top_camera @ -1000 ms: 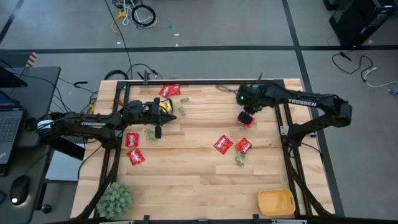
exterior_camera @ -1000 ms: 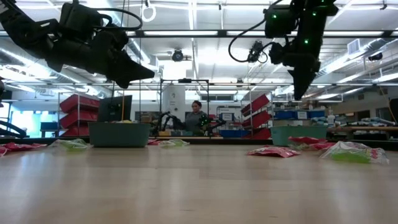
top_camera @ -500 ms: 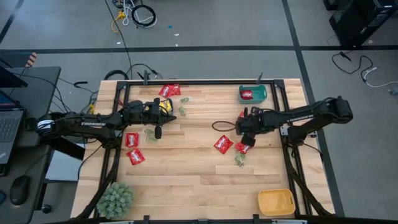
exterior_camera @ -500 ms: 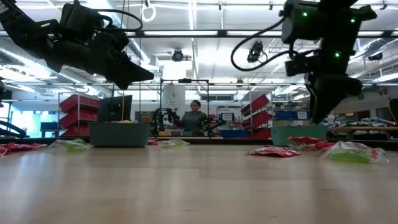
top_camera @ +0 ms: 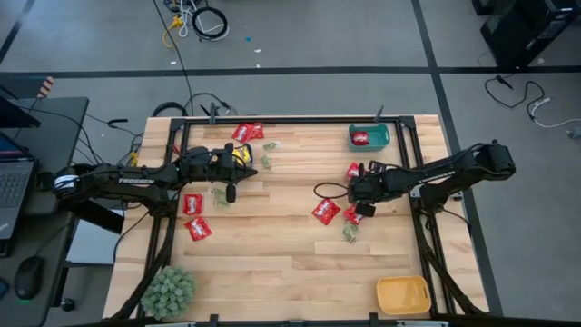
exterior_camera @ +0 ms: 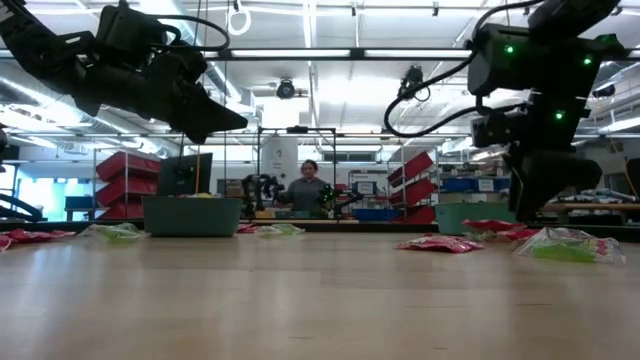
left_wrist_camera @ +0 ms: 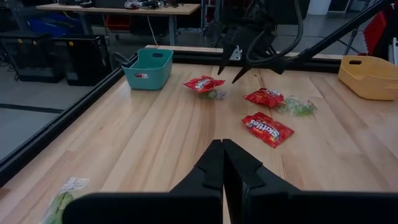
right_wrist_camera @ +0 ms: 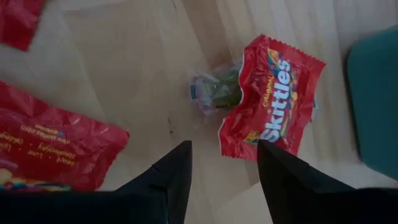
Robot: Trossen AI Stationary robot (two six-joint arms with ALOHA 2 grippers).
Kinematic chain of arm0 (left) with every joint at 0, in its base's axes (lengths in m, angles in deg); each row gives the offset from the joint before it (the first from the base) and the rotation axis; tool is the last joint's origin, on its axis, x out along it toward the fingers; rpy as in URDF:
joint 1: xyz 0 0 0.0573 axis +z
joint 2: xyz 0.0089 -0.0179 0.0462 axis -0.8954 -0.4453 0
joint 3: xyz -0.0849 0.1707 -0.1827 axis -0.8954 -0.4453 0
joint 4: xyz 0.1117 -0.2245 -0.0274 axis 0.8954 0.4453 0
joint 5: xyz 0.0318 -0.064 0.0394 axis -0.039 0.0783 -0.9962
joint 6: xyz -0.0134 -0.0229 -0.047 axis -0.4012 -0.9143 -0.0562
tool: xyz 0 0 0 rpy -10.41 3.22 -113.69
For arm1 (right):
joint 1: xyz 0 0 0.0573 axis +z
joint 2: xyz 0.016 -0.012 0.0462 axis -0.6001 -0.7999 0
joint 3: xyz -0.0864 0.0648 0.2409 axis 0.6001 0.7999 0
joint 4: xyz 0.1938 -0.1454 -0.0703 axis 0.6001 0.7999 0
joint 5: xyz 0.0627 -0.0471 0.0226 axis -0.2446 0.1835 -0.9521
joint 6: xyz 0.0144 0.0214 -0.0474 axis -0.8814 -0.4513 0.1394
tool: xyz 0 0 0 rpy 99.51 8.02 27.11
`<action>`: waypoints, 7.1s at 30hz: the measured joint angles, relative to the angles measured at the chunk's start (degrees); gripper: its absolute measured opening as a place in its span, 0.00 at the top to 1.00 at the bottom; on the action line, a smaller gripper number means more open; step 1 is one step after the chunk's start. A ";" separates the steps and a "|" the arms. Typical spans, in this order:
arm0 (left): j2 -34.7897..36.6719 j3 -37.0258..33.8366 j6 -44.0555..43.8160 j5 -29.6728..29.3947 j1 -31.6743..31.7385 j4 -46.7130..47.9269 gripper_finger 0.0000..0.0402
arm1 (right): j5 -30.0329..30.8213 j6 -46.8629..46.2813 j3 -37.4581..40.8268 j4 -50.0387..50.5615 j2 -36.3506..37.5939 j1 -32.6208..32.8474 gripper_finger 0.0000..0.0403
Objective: Sort candy
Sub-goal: Put the red candy into the blue bin
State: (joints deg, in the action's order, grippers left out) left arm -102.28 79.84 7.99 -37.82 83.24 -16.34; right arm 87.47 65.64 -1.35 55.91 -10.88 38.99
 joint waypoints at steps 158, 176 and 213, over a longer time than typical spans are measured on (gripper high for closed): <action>-4.18 20.07 3.27 -6.12 13.87 38.11 1.00 | -22.74 16.00 -26.03 -15.43 -13.81 -36.94 1.00; -41.05 54.82 5.40 -6.36 25.90 65.03 0.89 | -16.57 16.08 -25.95 -20.79 -13.07 -26.87 1.00; -55.39 59.80 8.44 -15.87 29.79 62.11 0.72 | -16.50 16.64 -25.95 -21.23 -13.05 -25.46 1.00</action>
State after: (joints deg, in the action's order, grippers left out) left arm -157.67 139.64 16.43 -53.69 113.03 45.77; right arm 70.97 82.28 -27.29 34.68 -23.93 13.52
